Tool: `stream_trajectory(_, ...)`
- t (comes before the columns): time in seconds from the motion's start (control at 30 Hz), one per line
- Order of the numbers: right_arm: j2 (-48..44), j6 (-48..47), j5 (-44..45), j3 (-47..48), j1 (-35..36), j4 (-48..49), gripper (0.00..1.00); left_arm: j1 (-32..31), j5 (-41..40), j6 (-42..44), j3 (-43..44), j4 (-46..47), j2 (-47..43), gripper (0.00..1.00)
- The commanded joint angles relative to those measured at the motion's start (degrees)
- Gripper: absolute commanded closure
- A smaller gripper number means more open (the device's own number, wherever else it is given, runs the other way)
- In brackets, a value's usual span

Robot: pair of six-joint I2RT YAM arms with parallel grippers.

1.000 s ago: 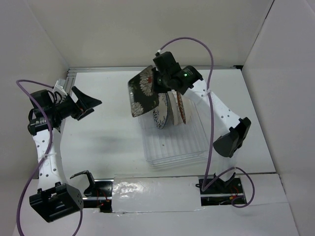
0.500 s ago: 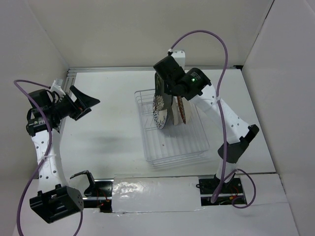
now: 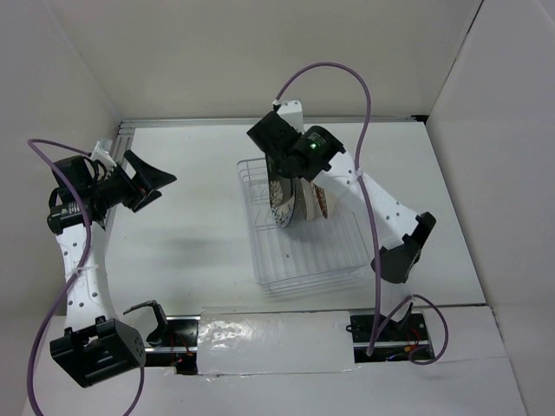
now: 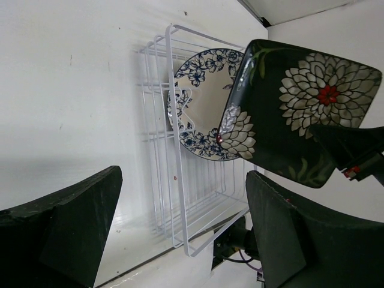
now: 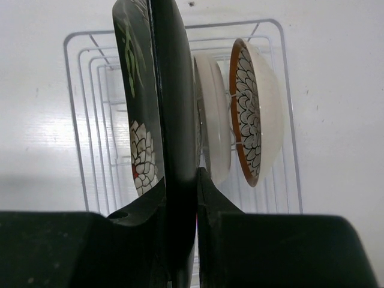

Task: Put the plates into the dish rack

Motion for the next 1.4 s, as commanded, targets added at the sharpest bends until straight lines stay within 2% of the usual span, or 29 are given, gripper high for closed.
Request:
stream_trajectory(0.0,0.5,-0.1,3.6,3.6,0.7,2.2,1.0,-0.1,1.1,0.4,0.2,1.6,0.4,0.04)
stream_trajectory(0.7,5.0,-2.7,-2.7,4.7,0.6,2.0,1.0,0.0,0.7,0.9,-1.3,1.9,0.4,0.03)
stream_trajectory(1.37,9.1,0.7,-3.1,3.5,-0.6,2.3,1.0,0.0,-0.3,1.5,-1.5,1.2,0.3,0.03)
